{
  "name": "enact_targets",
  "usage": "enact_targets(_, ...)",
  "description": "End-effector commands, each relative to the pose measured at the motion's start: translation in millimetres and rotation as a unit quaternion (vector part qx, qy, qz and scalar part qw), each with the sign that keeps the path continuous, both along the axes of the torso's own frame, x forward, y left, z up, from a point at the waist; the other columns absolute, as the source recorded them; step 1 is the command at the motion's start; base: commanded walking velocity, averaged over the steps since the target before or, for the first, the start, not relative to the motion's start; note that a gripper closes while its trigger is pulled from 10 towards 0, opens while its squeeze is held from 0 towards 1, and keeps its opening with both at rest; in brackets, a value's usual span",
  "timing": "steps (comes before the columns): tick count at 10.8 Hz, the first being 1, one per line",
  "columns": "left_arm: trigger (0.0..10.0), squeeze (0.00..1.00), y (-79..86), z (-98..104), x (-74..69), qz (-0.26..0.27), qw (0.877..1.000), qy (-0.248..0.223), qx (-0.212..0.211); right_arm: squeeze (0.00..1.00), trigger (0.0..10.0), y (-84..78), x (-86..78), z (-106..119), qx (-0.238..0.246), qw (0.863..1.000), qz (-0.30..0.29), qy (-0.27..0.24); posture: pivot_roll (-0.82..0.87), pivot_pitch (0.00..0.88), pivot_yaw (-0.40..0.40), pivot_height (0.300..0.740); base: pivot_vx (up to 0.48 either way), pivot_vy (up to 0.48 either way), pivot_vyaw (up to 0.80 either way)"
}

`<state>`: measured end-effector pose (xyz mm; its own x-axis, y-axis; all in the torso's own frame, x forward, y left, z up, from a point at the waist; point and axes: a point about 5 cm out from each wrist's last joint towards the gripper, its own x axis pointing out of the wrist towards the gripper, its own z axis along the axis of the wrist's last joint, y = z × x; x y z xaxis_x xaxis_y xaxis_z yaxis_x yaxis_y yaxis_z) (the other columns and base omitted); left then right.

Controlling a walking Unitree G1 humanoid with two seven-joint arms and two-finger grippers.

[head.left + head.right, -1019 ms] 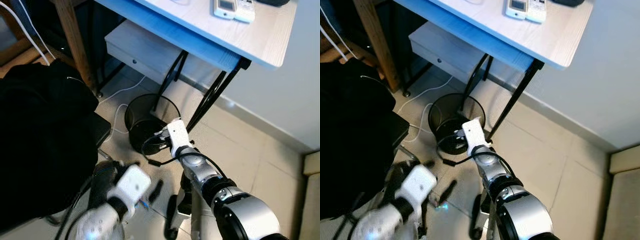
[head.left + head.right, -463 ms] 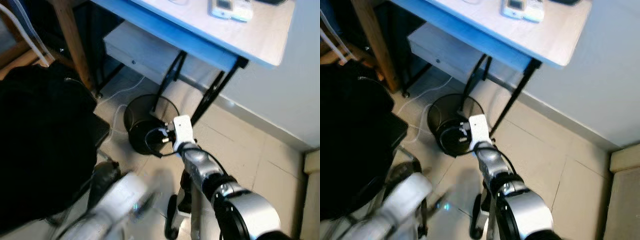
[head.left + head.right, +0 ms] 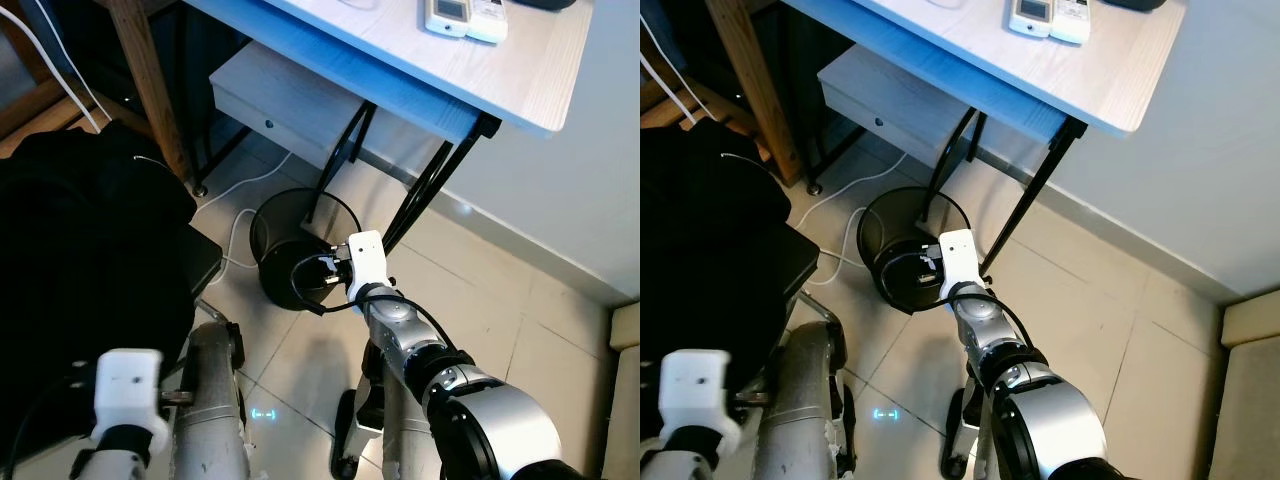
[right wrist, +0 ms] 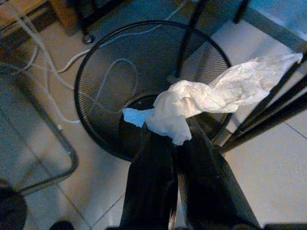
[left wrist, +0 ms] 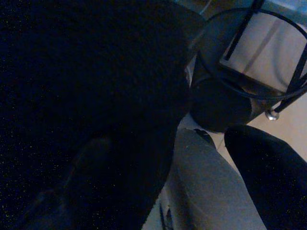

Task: Clean up the room

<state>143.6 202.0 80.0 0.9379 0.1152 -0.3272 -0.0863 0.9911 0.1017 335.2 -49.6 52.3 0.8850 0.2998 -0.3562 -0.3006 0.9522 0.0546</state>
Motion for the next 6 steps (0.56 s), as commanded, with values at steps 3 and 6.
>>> enact_targets(3, 10.0, 0.00, 1.4, 1.3, -19.8, 0.019, 0.999, 0.023, -0.011, 0.00, 10.0, 4.9, 1.4, 2.4, 0.004, 1.000, -0.008, 0.007, 0.28, 0.311, -0.101, 0.578, 0.000, 0.000, 0.00)
enact_targets(6, 10.0, 0.00, -20.0, 11.3, -33.4, -0.064, 0.998, 0.017, -0.018, 0.00, 10.0, 19.5, -4.3, 0.9, 0.013, 1.000, 0.021, 0.013, 0.29, 0.360, -0.102, 0.578, 0.000, 0.000, 0.00)
